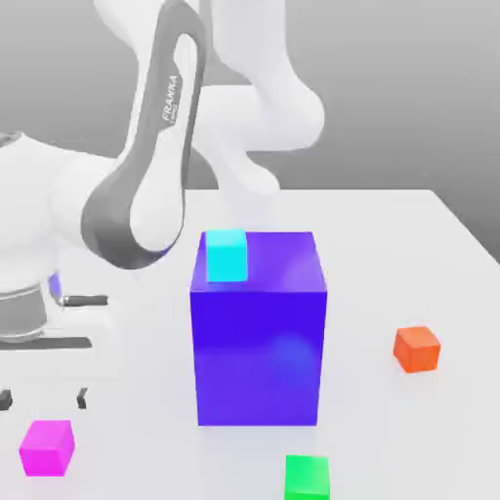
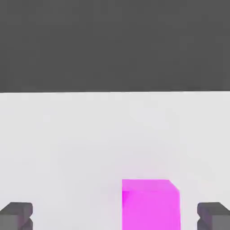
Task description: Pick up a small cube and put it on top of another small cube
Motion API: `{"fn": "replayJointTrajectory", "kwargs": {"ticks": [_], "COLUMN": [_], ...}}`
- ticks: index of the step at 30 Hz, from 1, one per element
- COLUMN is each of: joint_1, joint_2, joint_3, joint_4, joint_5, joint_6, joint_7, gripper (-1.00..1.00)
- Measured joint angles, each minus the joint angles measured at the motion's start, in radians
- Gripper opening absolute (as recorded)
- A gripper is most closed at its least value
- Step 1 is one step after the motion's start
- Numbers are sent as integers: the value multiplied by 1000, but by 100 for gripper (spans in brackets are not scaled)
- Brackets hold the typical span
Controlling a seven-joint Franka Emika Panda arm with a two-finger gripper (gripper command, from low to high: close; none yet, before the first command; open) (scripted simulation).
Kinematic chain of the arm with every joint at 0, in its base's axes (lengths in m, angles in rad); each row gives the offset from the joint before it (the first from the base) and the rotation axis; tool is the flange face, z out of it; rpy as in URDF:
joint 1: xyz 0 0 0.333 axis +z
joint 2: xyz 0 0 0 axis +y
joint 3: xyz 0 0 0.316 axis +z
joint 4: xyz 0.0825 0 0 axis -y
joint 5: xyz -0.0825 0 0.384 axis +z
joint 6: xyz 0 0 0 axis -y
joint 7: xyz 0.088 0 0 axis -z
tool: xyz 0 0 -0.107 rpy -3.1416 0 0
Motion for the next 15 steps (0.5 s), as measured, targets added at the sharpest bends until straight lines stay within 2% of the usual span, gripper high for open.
{"fn": "replayJointTrajectory", "kwargs": {"ticks": [3,4,11,15], "joint_1": [-58,-77,-81,-20], "joint_2": [110,142,148,22], "joint_3": [66,90,94,14], "joint_4": [25,33,34,1], "joint_5": [69,91,95,-4], "joint_6": [76,100,102,13], "joint_7": [-58,-75,-78,-7], "gripper": [0,-100,-100,-100]}}
